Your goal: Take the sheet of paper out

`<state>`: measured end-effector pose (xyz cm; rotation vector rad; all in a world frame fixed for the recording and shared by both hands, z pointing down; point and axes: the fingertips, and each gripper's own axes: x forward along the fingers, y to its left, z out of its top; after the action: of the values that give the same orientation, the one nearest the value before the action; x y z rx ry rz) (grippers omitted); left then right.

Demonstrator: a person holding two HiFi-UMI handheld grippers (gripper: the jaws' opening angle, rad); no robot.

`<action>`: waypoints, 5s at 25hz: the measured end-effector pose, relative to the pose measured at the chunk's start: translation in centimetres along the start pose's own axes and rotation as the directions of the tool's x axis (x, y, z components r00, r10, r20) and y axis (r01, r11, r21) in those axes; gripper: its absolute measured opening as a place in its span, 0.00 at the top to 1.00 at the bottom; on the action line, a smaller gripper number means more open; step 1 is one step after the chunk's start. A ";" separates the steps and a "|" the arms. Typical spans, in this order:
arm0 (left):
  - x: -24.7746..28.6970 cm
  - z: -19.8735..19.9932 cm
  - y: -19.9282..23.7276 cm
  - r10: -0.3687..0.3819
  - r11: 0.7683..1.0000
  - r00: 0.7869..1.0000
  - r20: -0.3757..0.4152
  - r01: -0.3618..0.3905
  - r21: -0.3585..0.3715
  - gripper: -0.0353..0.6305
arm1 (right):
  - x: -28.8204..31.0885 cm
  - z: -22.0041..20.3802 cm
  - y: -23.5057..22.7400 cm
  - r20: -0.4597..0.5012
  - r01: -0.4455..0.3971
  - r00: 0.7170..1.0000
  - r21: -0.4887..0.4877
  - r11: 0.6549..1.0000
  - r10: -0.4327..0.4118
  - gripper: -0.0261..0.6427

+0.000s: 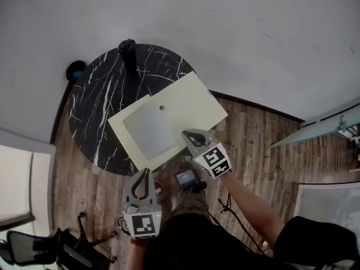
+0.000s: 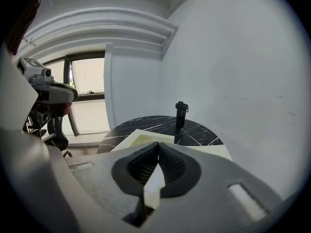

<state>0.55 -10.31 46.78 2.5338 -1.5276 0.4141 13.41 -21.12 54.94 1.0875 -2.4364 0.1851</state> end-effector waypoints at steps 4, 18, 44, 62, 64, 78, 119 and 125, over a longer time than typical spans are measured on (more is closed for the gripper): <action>0.6 -0.8 -0.3 0.005 1.000 0.999 -0.032 -0.005 0.003 0.94 | 1.9 -1.6 -0.8 -0.051 -0.032 0.998 -0.025 0.999 0.031 0.96; 0.6 -2.5 1.1 0.075 0.997 0.995 -0.064 -0.076 -0.018 0.94 | 10.5 -7.8 -2.9 -0.257 -0.136 0.957 0.005 0.991 0.133 0.81; -1.4 -4.5 2.8 0.172 0.982 0.979 -0.105 -0.179 -0.057 0.94 | 17.7 -16.6 -0.8 -0.619 -0.216 0.762 0.035 0.976 0.191 0.78; -1.7 -4.8 3.0 0.168 0.985 0.979 -0.117 -0.172 -0.023 0.94 | 17.9 -16.5 -1.9 -0.562 -0.126 0.809 0.122 0.985 0.173 0.90; -1.6 -4.8 2.8 0.165 0.985 0.979 -0.119 -0.170 -0.030 0.94 | 17.5 -16.6 -2.1 -0.562 -0.111 0.809 0.141 0.984 0.172 0.91; -0.8 -4.3 2.7 0.094 0.995 0.992 -0.079 -0.092 0.038 0.94 | 14.9 -14.9 -3.9 -0.520 -0.018 0.850 0.137 0.990 0.087 0.96; 0.7 -1.5 -0.8 -0.068 0.985 0.997 -0.021 0.070 0.159 0.94 | 1.0 -5.5 -8.0 -0.191 0.140 0.977 0.208 0.968 -0.100 0.97; 0.5 -1.4 0.2 -0.053 0.982 0.999 -0.005 0.054 0.179 0.94 | 0.0 -3.2 -7.4 -0.123 0.141 0.986 0.227 0.964 -0.115 0.97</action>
<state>0.42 -10.44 48.23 2.7020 -1.4799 0.5689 19.94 -25.20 57.30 1.2958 -2.2798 0.4881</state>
